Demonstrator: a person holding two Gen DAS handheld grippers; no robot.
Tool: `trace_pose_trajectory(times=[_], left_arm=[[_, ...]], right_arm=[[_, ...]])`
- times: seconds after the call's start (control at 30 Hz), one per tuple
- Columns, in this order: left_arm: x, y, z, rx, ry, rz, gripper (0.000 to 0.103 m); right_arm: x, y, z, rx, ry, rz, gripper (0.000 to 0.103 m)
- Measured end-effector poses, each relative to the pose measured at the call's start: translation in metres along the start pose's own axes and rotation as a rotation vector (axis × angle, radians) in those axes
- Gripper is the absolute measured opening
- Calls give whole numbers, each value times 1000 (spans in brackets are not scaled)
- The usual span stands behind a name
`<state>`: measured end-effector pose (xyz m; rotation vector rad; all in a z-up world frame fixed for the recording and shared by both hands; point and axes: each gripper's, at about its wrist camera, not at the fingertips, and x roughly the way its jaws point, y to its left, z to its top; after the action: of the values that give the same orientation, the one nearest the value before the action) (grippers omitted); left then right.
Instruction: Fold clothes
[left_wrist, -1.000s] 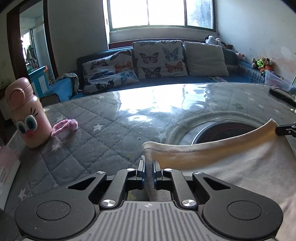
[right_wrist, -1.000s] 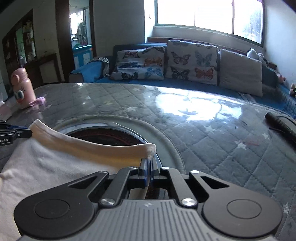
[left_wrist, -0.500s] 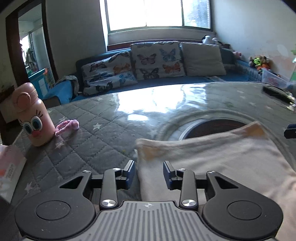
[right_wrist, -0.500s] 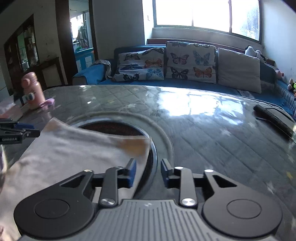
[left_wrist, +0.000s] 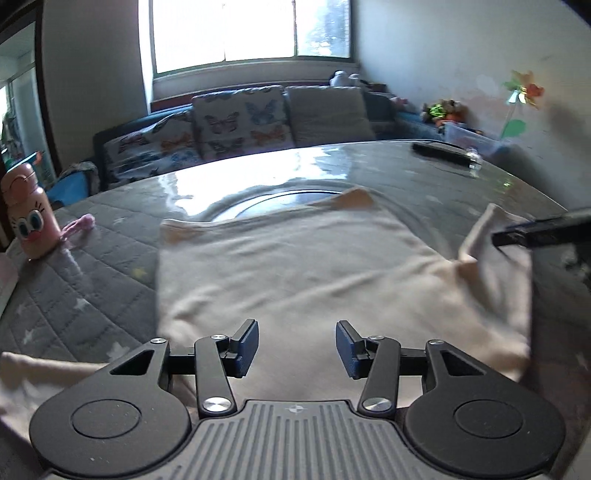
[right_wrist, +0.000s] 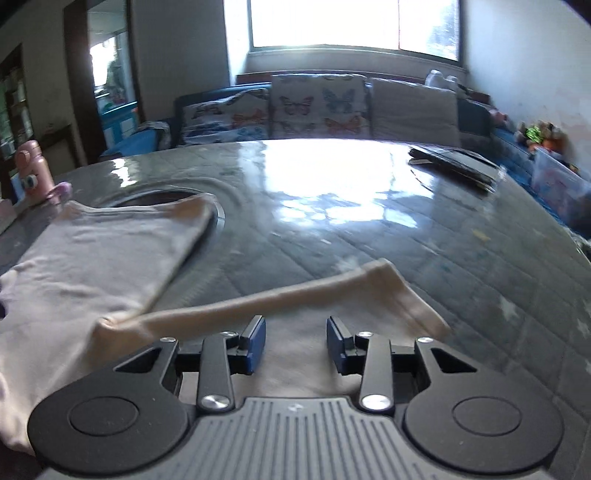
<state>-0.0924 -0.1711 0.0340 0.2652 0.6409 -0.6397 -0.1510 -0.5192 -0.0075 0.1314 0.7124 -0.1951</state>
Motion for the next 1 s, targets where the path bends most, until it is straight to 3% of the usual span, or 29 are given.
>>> trace_pose_trajectory(times=[0.33,0.47,0.67,0.73,0.87,1.0], left_arm=[[-10,-14,-22,-22,13,10,57],[-16,-18,-21,-25,-5,10,72],[-24,-25,-16,-14,-48,7,93],[-24,-27,-15,-11,-52,8,97],[-24,-33,-13,-4,-58,6,103],[-21,-42,-10,12,-57,4,103]], right_arm=[[-15,-40,-13,92,-42,-69,39],[-14,-53,-14,144,-55,-102,43],[-8,-67,-16,207,-61,-128,42],[-9,-66,-17,213,-63,-124,35],[-13,-68,-19,237,-72,-126,8],[-27,-72,-19,261,-114,-121,5]])
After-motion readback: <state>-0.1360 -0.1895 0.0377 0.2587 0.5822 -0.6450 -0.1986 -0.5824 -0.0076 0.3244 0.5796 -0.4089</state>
